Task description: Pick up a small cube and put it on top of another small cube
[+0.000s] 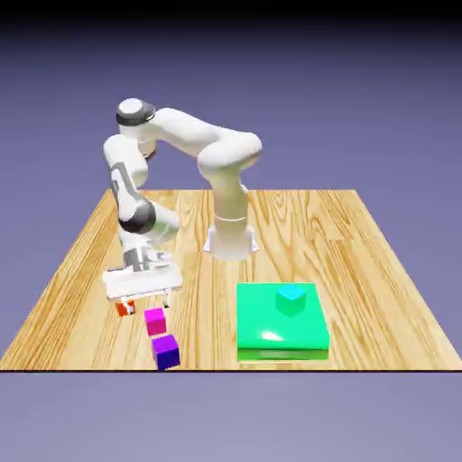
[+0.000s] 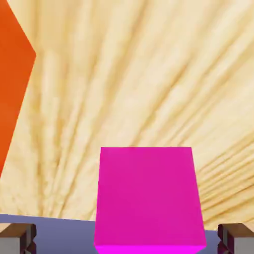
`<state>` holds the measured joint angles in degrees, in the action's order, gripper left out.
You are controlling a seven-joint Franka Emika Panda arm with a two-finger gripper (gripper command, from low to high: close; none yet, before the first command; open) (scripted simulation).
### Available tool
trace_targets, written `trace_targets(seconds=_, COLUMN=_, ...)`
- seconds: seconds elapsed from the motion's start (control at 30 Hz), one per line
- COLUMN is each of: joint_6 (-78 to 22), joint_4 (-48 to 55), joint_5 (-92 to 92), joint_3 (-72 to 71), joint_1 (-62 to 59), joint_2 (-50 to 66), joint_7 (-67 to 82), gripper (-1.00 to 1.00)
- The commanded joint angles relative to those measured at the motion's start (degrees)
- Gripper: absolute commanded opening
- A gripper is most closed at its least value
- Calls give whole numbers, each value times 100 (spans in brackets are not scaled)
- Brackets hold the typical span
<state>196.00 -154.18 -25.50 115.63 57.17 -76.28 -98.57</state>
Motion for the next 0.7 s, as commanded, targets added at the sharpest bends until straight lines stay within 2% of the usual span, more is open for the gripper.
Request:
trace_targets(seconds=0.0, joint_6=21, joint_4=11, joint_5=249, joint_3=79, joint_1=54, joint_2=-9, joint_7=-203, gripper=0)
trace_targets(seconds=0.4, joint_6=268, joint_4=140, joint_5=3110, joint_3=987, joint_1=677, joint_2=-111, joint_7=-2537, gripper=0)
trace_targets(seconds=0.43, joint_6=268, joint_4=140, joint_5=3110, joint_3=987, joint_1=677, joint_2=-111, joint_7=-2537, gripper=-100)
trace_targets(seconds=0.67, joint_6=139, joint_4=73, joint_5=1616, joint_3=513, joint_1=352, joint_2=-57, joint_7=-1318, gripper=-100)
